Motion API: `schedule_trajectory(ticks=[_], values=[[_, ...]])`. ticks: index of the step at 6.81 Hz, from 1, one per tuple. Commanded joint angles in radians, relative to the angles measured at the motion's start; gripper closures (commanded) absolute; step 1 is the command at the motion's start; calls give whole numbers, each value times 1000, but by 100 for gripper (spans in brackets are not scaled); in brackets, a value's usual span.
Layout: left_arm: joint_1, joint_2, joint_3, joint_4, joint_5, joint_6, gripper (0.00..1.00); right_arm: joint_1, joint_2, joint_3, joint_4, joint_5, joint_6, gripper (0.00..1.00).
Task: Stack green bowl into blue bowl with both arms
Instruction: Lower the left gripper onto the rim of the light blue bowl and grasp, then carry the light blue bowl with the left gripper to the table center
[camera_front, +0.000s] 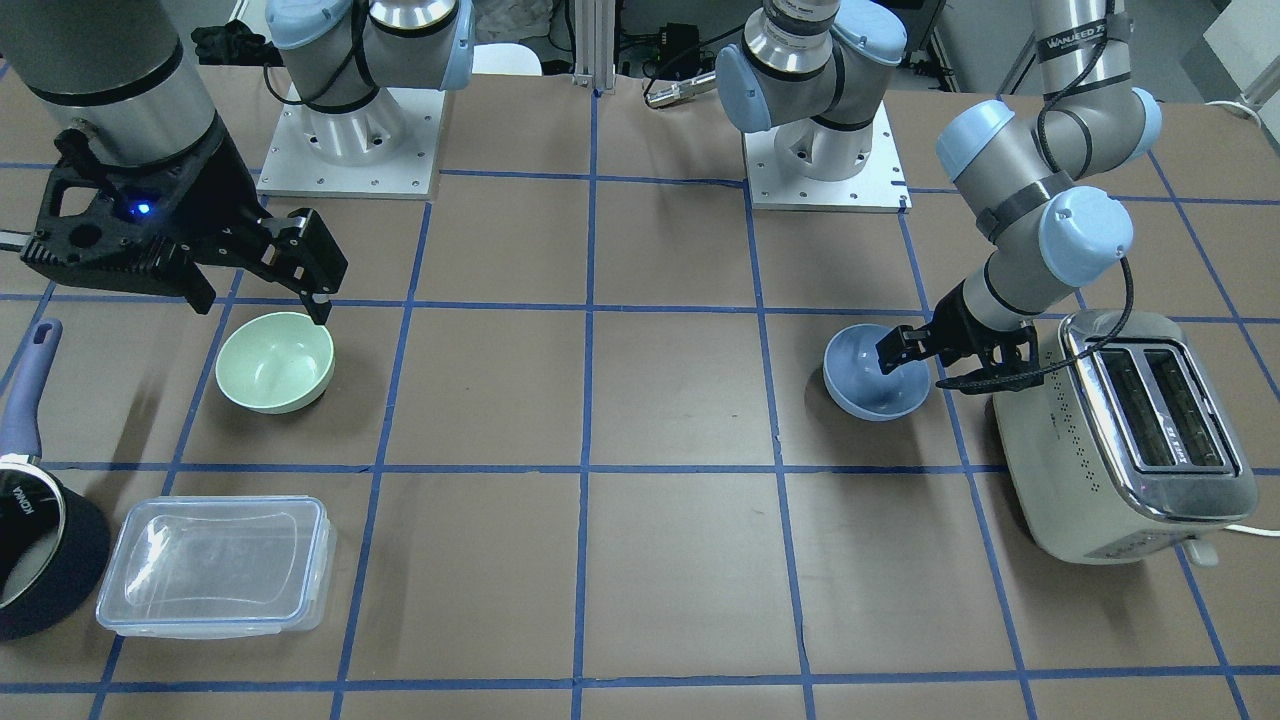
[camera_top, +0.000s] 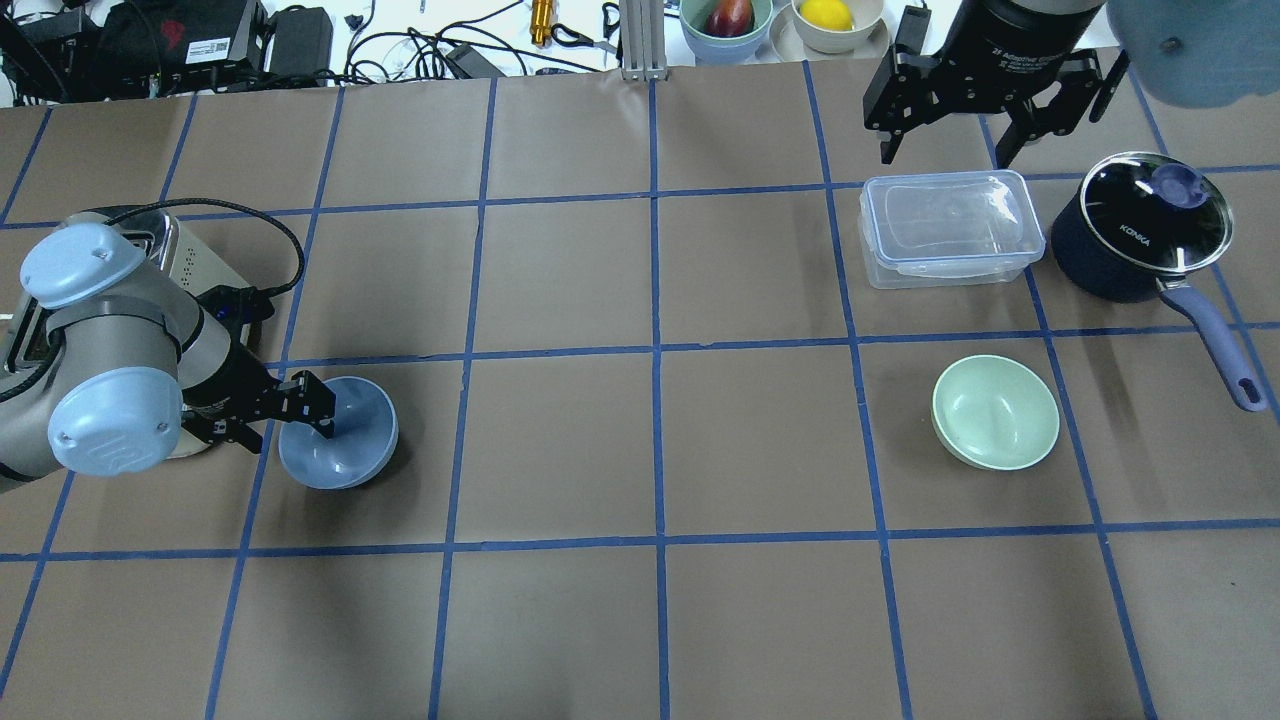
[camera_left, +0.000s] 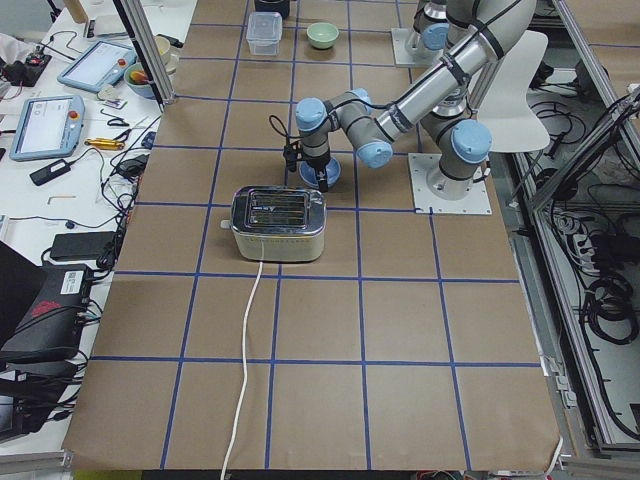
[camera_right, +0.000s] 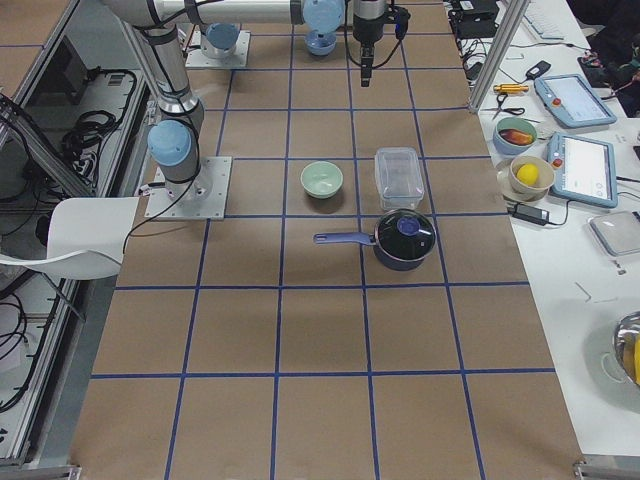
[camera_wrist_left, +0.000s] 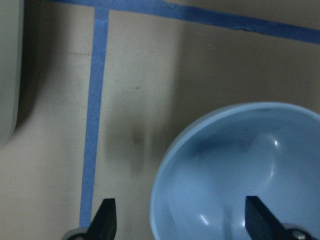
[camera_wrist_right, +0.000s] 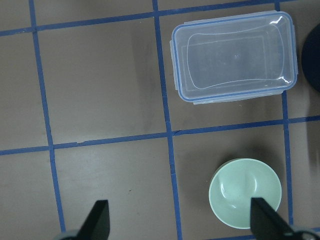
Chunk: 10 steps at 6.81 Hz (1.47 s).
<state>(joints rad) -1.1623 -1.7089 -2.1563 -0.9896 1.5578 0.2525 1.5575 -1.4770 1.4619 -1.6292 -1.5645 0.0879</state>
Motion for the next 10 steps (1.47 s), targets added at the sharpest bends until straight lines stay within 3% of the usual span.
schedule_trajectory(ticks=[1,2,3,6,8,10], values=[[1,-34,-3,29,2,4,27,1,0,0,-1,1,1,0],[7,-34,0,29,-1,14,67,0,0,0,-1,0,1,0],[10,-29,4,28,-10,17,100,0,1,0,0,1,1,0],[6,-21,4,17,-21,19,100,0,3,0,-1,1,1,0],[-29,-17,48,12,-167,-63,100,0,3,0,-1,1,1,0],[-234,-37,114,25,-199,-326,100,0,3,0,-1,1,0,0]])
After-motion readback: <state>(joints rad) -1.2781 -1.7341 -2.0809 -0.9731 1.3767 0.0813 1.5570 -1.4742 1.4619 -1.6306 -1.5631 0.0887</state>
